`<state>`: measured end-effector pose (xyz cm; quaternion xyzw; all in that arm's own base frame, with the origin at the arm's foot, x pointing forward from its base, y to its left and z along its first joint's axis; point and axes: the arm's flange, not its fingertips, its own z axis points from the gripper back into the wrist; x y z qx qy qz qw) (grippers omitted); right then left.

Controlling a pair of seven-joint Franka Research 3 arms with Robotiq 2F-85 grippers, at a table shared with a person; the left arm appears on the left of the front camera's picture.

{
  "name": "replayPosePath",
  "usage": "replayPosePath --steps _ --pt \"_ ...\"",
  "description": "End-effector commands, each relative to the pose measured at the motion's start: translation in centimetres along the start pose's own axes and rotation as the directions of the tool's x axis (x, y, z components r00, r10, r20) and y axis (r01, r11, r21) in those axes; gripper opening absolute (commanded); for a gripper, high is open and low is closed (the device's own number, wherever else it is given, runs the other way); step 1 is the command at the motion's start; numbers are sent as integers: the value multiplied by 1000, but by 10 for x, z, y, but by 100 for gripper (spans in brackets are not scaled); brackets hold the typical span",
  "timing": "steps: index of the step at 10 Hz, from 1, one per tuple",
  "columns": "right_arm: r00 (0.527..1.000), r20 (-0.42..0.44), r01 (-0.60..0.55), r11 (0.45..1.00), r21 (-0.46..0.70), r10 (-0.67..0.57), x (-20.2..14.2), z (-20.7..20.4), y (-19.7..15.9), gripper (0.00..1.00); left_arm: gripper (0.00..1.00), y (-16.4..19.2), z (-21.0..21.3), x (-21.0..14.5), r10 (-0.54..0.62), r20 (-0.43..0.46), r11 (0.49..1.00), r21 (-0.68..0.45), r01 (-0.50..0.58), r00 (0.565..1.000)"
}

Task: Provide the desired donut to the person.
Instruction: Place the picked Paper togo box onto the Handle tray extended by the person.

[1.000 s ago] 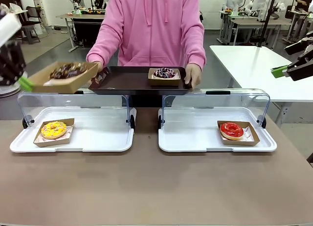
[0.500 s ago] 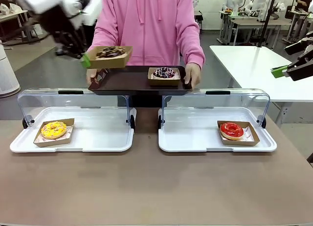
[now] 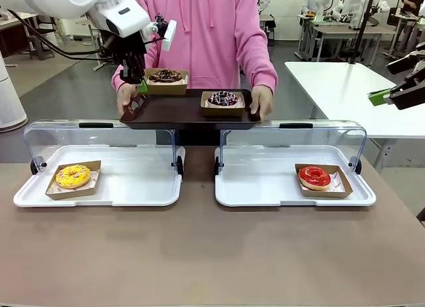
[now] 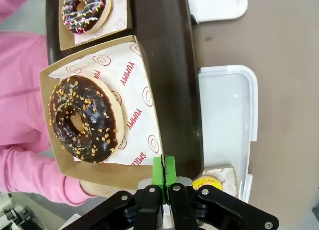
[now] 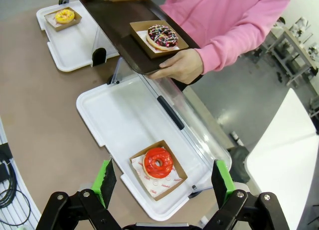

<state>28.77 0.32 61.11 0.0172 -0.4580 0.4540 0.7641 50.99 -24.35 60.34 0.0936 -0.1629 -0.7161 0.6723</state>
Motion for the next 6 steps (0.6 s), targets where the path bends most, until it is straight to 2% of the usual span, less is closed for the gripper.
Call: replayPosePath --steps 1,3,6 --pt "1000 -21 3 1000 -1 -3 -1 -1 1 100 1 8 -18 3 11 -36 1000 17 -11 999" --pt "1000 -21 3 1000 -1 -3 -1 -1 1 100 1 14 -42 2 -41 -22 999 4 41 999" --pt "1000 -21 3 1000 -1 -3 -1 -1 1 100 1 20 -69 -1 -49 -50 999 19 50 998"
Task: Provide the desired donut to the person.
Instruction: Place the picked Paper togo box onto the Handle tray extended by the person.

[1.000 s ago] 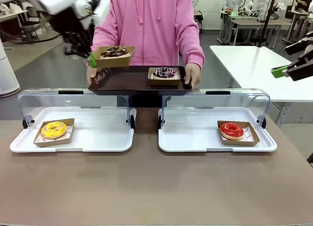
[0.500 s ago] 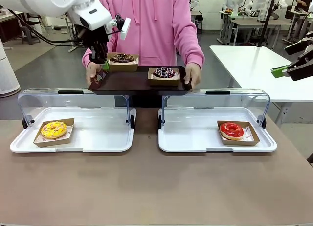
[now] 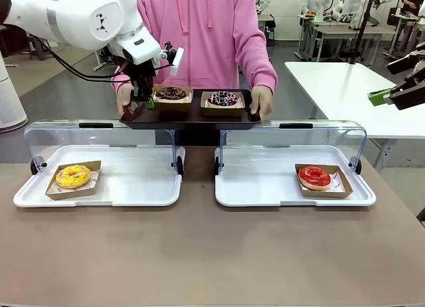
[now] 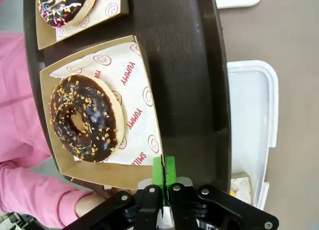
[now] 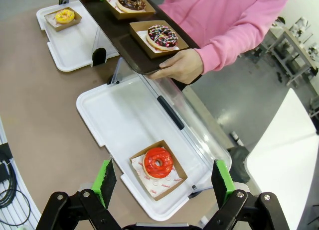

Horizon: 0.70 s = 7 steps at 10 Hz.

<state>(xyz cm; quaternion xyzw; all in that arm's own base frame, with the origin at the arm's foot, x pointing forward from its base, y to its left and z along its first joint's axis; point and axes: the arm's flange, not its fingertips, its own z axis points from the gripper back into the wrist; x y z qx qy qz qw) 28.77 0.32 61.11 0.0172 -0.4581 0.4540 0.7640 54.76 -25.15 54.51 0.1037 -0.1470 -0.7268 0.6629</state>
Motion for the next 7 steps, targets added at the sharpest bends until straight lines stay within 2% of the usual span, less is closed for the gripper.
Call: replayPosePath --steps 1,4,5,6,7 --pt "1000 -21 3 1000 -1 -3 -1 -1 1 100 1 6 -3 -2 -27 -15 999 31 27 1000" --pt "1000 -21 3 1000 -1 -3 -1 -1 1 100 1 5 -5 -2 -36 -5 999 4 36 999" --pt "1000 -21 3 1000 -1 -3 -1 -1 1 100 59 5 -6 -2 -34 0 999 -6 34 999" --pt "1000 -21 3 1000 -1 -3 -1 -1 1 100 59 4 -2 -2 -33 13 999 -8 33 999" --pt "1000 -21 3 1000 -1 -3 -1 -1 1 100 100 3 4 -3 -26 20 1000 -9 26 999"
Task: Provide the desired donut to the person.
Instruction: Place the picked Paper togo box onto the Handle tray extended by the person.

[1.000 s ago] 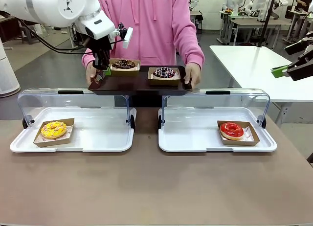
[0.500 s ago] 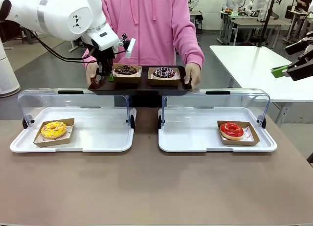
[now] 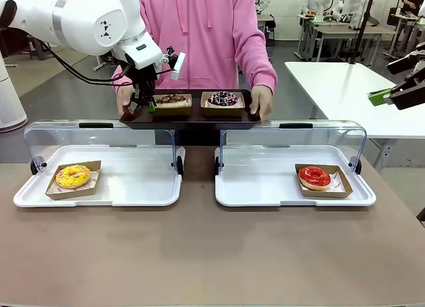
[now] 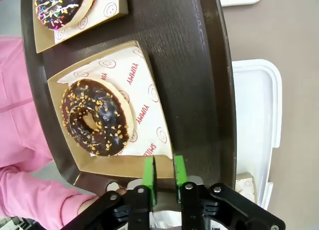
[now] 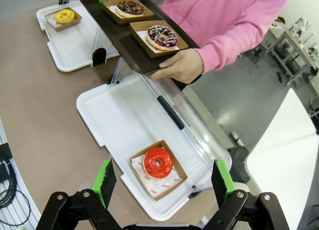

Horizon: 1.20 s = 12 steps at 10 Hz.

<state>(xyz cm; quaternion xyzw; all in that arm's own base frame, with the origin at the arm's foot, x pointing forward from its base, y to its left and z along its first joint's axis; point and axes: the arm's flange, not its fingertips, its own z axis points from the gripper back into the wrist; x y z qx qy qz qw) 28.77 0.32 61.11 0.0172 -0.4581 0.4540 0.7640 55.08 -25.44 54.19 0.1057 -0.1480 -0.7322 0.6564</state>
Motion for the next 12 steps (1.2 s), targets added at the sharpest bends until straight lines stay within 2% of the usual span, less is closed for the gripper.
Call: replayPosePath --steps 1,2,4,7,11,12 --pt "1000 -21 3 1000 -1 -3 -1 -1 1 100 61 0 14 -6 -4 27 1000 -9 4 1000" --pt "1000 -21 3 1000 -1 -3 -1 -1 1 100 100 -2 20 -7 0 40 1000 -7 0 999" --pt "1000 -21 3 1000 -1 -3 -1 -1 1 100 100 -7 34 -8 17 71 999 -33 -15 997" --pt "1000 -21 3 1000 -1 -3 -1 -1 1 100 100 -14 48 -11 11 70 997 -73 -6 997" --pt "1000 -21 3 1000 -1 -3 -1 -1 1 100 100 -26 50 -24 17 112 989 -146 -1 994" --pt "1000 -21 3 1000 -1 -3 -1 -1 1 100 100 -32 40 -28 -10 197 962 -265 63 980"
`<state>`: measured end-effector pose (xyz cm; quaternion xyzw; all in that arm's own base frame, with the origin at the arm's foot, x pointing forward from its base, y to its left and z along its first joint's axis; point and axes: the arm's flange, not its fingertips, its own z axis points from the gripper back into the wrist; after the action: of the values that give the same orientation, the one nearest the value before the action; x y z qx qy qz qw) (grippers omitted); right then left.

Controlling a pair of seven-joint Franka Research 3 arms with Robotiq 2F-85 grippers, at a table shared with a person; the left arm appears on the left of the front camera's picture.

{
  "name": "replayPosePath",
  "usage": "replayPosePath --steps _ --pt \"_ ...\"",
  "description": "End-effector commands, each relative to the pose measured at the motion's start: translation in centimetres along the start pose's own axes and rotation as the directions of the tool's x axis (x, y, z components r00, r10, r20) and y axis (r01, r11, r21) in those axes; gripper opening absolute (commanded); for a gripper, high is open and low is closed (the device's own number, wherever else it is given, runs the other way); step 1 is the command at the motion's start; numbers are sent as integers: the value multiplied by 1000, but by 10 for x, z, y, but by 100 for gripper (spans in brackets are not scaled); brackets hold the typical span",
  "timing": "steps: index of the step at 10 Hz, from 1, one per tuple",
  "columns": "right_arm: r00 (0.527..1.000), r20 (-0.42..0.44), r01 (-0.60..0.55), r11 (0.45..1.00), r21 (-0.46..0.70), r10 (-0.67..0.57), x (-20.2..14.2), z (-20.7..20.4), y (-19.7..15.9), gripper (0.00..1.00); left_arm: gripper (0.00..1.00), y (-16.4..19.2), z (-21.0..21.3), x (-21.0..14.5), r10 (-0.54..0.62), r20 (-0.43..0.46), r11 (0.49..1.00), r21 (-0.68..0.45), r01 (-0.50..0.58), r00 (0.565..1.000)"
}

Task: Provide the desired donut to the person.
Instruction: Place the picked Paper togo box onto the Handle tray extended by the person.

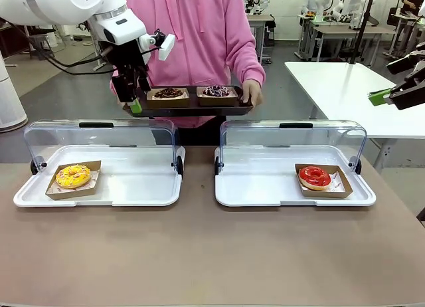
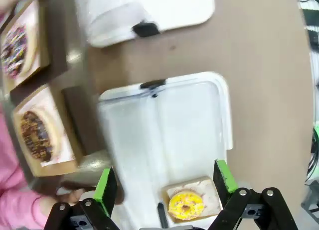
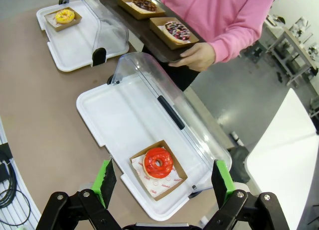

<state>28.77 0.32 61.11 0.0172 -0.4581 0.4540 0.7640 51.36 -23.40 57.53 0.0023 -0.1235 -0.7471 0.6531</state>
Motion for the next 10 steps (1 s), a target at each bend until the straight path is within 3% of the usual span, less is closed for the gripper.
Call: replayPosePath --steps 1,10 --pt "1000 -21 3 1000 -1 -3 -1 -1 1 100 100 4 6 3 21 -40 998 58 -19 999" --pt "1000 -21 3 1000 -1 -3 -1 -1 1 100 100 4 6 3 21 -40 998 58 -19 999"
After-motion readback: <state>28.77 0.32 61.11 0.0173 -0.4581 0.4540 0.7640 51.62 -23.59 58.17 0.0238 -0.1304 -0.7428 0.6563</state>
